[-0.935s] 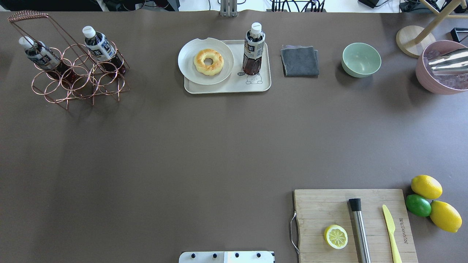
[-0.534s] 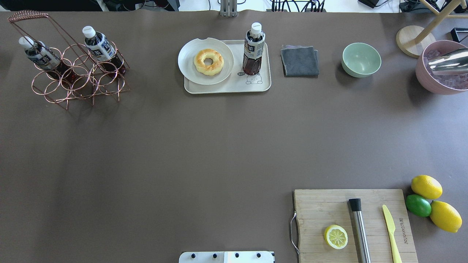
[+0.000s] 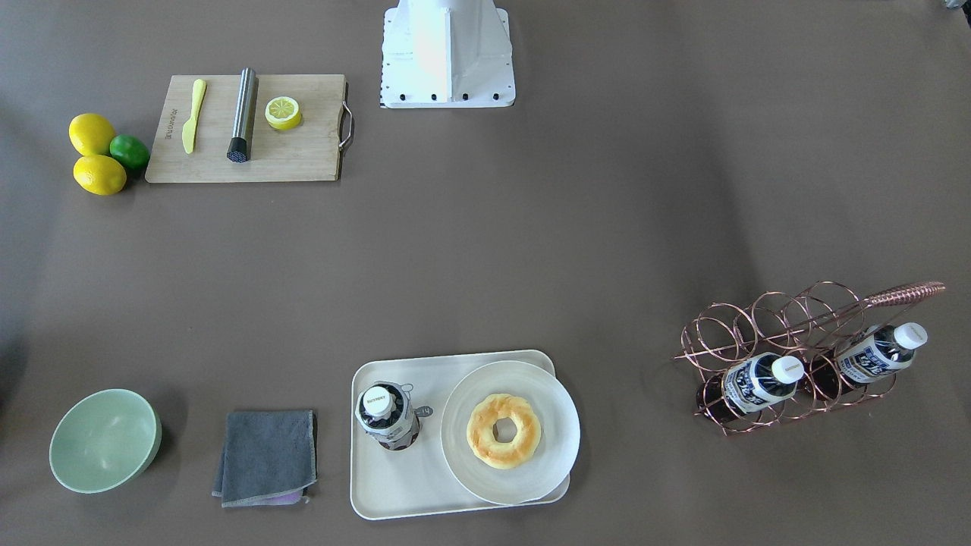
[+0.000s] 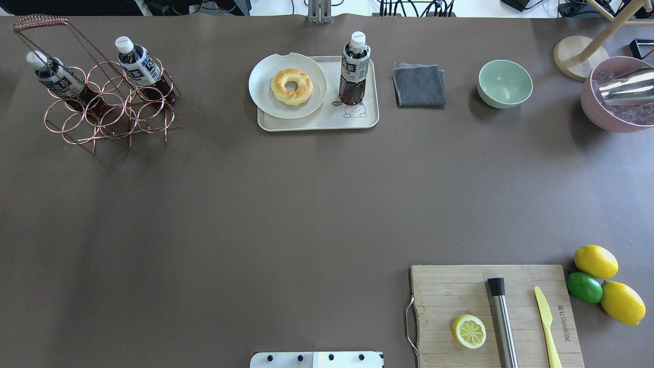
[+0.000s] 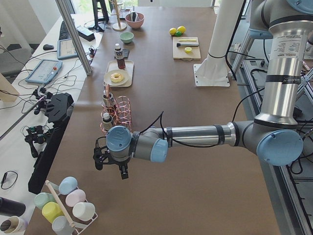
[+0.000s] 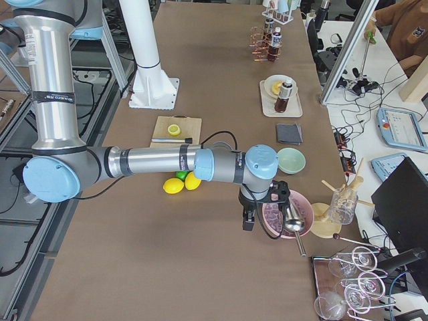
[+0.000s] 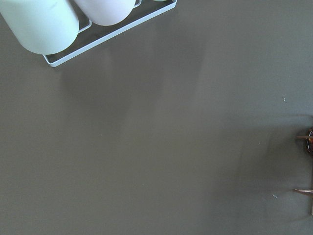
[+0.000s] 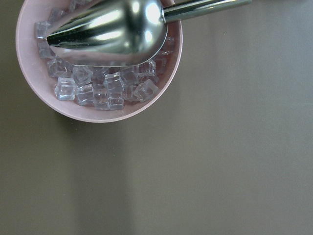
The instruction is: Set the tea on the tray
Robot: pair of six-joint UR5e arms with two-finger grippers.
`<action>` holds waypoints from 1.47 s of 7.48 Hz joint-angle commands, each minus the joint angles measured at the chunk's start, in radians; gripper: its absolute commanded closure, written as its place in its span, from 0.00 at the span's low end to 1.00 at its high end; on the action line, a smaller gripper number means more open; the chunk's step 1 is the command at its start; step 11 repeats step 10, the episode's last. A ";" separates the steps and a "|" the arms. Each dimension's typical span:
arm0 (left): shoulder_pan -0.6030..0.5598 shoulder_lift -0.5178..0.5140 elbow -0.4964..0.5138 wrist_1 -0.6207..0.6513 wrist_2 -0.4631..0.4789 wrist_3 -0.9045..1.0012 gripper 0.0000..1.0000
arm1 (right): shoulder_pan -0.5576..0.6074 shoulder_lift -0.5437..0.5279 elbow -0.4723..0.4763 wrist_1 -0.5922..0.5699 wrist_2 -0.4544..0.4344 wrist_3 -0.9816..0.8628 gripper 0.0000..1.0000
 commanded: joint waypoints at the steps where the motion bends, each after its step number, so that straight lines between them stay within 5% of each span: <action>1: 0.001 -0.008 0.003 0.000 0.003 0.000 0.03 | 0.001 0.003 0.000 0.000 0.004 0.002 0.00; 11: 0.001 -0.008 0.002 0.000 0.006 0.000 0.03 | 0.001 0.003 0.006 0.000 0.023 0.006 0.00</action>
